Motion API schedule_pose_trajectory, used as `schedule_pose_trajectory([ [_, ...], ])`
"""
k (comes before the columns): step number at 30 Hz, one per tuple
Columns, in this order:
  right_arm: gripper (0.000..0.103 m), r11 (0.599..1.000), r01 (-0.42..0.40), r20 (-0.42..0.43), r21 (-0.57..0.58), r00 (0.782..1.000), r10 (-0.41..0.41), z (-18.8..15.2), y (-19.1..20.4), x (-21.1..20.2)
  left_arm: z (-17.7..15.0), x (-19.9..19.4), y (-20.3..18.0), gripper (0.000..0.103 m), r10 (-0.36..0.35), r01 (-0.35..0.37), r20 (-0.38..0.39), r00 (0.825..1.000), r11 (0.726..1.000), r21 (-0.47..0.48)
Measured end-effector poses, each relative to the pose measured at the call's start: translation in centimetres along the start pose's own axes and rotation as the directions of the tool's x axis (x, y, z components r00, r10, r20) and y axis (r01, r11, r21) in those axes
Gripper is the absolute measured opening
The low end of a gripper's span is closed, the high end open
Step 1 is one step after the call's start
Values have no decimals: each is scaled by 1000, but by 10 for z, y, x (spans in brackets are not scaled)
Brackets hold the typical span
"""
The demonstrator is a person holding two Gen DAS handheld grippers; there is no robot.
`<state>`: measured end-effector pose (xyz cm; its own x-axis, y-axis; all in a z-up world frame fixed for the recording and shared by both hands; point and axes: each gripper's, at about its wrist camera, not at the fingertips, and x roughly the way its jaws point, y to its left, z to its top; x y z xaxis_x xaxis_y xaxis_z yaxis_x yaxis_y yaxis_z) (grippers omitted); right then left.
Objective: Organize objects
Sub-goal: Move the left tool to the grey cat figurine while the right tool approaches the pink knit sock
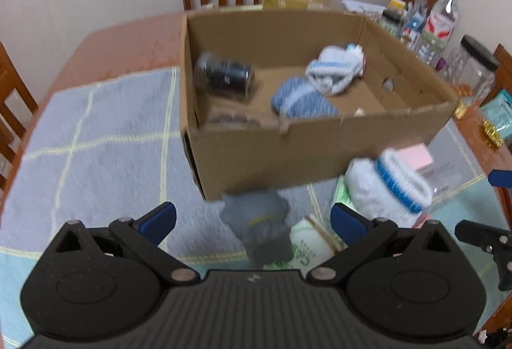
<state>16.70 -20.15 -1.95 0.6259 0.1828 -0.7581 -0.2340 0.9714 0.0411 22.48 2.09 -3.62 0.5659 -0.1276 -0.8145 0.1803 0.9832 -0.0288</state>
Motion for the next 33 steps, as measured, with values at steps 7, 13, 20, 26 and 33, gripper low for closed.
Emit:
schedule_pose_trajectory([
  [7, 103, 998, -56, -50, 9, 997, 57, -10, 7, 16, -12, 23, 7, 102, 18, -21, -53, 998, 998, -57],
  [13, 103, 995, -95, -93, -22, 991, 92, -14, 18, 28, -21, 28, 18, 102, 45, -52, -88, 995, 996, -74],
  [20, 103, 994, -94, -156, -62, 984, 84, -24, 27, 44, -27, 21, 40, 102, 79, -91, -106, 991, 990, -112],
  [26, 103, 994, -55, -199, -99, 979, 34, -34, 25, 48, -34, 15, 68, 102, 61, -79, -98, 993, 978, -192],
  [33, 103, 995, -39, -239, -91, 971, 17, -47, 5, 37, -37, 9, 85, 102, 55, -77, -102, 993, 972, -224],
])
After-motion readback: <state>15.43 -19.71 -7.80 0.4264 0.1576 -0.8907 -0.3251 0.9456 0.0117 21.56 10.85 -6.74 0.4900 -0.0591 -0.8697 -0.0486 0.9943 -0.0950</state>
